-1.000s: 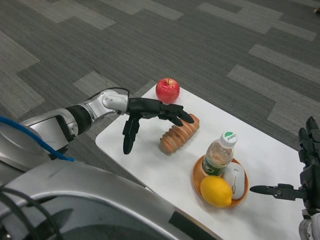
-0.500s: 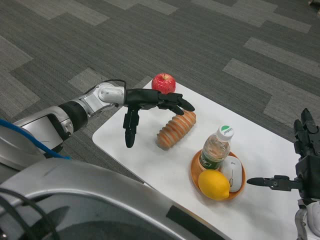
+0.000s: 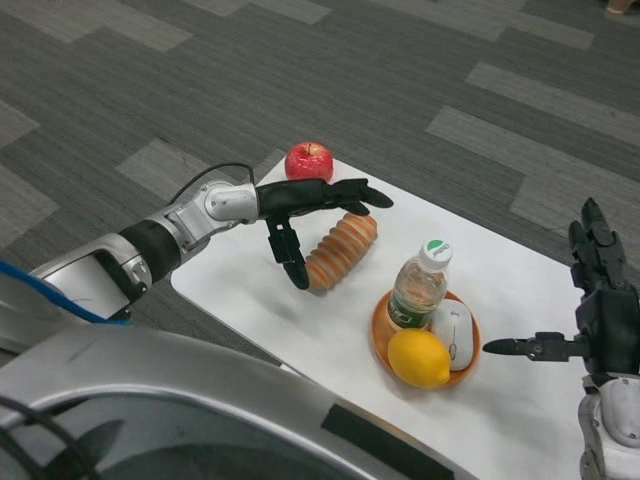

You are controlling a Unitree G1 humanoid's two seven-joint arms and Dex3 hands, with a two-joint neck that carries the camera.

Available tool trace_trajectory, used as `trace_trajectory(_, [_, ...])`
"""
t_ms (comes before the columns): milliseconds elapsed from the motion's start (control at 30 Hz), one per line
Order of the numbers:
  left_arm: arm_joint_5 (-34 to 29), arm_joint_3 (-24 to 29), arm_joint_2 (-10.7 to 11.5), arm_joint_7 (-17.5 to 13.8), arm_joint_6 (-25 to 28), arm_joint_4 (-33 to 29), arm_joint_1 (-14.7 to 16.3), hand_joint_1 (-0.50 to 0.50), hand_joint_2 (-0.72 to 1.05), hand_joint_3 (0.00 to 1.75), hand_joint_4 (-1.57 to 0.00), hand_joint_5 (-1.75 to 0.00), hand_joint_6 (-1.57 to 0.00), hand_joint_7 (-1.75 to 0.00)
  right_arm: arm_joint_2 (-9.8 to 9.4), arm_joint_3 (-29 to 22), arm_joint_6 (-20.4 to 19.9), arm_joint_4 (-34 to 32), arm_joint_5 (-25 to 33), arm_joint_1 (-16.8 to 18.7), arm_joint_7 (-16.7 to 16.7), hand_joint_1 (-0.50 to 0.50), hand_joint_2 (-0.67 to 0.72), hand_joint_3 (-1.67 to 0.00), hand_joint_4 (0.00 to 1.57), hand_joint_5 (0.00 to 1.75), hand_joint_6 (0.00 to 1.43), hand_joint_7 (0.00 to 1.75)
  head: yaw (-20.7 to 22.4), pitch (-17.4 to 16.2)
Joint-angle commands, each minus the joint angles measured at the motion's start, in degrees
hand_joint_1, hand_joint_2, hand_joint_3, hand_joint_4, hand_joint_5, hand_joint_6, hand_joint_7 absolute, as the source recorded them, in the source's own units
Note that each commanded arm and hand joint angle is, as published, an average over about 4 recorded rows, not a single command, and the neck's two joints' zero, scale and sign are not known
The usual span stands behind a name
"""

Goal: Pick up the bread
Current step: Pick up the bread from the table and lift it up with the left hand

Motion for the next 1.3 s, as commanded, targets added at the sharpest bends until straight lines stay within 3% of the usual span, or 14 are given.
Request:
trace_trajectory(33, [2.14, 0.51, -0.97, 3.2, -0.27, -0.52, 0.67, 0.47, 0.45, 0.07, 0.0, -0.67, 0.0, -0.58, 0.04, -0.08, -0.13, 0.46, 0.35, -0.58, 0.04, -0.2, 0.03, 0.0, 0.0, 0.0, 0.0, 0.0, -1.33, 0.09])
trace_trajectory(200, [4.3, -0.2, -1.5, 5.27, -0.35, -0.01, -0.93, 0.43, 0.6, 0.04, 0.0, -0.72, 0.0, -0.52, 0.17, -0.08, -0.13, 0.51, 0.39, -0.65, -0.05, -0.19, 0.03, 0.0, 0.0, 0.0, 0.0, 0.0, -3.99, 0.32])
trace_trajectory(500, [5.77, -0.66, -1.54, 5.97, -0.05, 1.81, -4.6, 0.4, 0.6, 0.09, 0.0, -0.72, 0.0, -0.49, 0.35, -0.34, -0.13, 0.53, 0.54, -0.58, -0.14, -0.17, 0.08, 0.0, 0.0, 0.0, 0.0, 0.0, -6.92, 0.56])
trace_trajectory(667, [7.11, -0.99, -1.37, 5.93, 3.03, 2.16, -5.88, 0.36, 0.6, 0.09, 0.0, -0.72, 0.0, -0.49, 0.39, -0.34, -0.13, 0.6, 0.57, -0.58, -0.14, -0.18, 0.04, 0.0, 0.0, 0.0, 0.0, 0.0, -7.99, 0.65])
trace_trajectory(800, [8.25, -1.78, -0.58, 5.79, 8.7, 1.07, -6.32, 0.26, 0.6, 0.09, 0.0, -0.72, 0.0, -0.49, 0.39, -0.43, -0.13, 0.6, 0.61, -0.58, -0.14, -0.19, 0.09, 0.0, 0.0, 0.0, 0.0, 0.0, -8.98, 0.71])
trace_trajectory(867, [8.91, -2.26, -0.01, 5.71, 12.26, -1.0, -6.36, 0.18, 0.54, 0.09, 0.0, -0.72, 0.0, -0.49, 0.39, -0.43, -0.13, 0.6, 0.61, -0.58, -0.14, -0.18, 0.09, 0.0, 0.0, 0.0, 0.0, 0.0, -9.0, 0.72])
trace_trajectory(967, [9.24, -3.3, 1.31, 5.13, 18.83, -5.5, -6.27, 0.04, 0.29, 0.09, 0.0, -0.72, 0.0, -0.49, 0.39, -0.43, -0.13, 0.6, 0.61, -0.58, -0.14, -0.19, 0.06, 0.0, 0.0, 0.0, 0.0, 0.0, -9.38, 0.75])
trace_trajectory(1067, [9.79, -5.4, 3.05, 3.86, 29.79, -12.73, -6.18, -0.04, 0.14, 0.07, 0.0, -0.72, 0.0, -0.49, 0.37, -0.43, -0.13, 0.6, 0.61, -0.58, -0.14, -0.17, 0.09, 0.0, 0.0, 0.0, 0.0, 0.0, -9.69, 0.66])
trace_trajectory(1167, [11.35, -6.77, 3.55, 3.49, 38.45, -18.42, -6.34, -0.21, -0.17, 0.07, 0.0, -0.72, 0.0, -0.49, 0.31, -0.41, -0.13, 0.66, 0.68, -0.58, -0.14, -0.18, 0.09, 0.0, 0.0, 0.0, 0.0, 0.0, -9.87, 0.55])
trace_trajectory(1233, [12.21, -7.91, 3.64, 3.46, 41.42, -20.47, -6.73, -0.28, -0.33, 0.09, 0.0, -0.72, 0.0, -0.49, 0.31, -0.34, -0.13, 0.68, 0.7, -0.58, -0.16, -0.17, 0.09, 0.0, 0.0, 0.0, 0.0, 0.0, -9.82, 0.57])
trace_trajectory(1300, [12.93, -9.49, 3.86, 3.38, 44.54, -22.14, -7.39, -0.31, -0.37, 0.09, 0.0, -0.72, 0.0, -0.49, 0.31, -0.3, -0.13, 0.68, 0.7, -0.58, -0.2, -0.17, 0.09, 0.0, 0.0, 0.0, 0.0, 0.0, -9.81, 0.57])
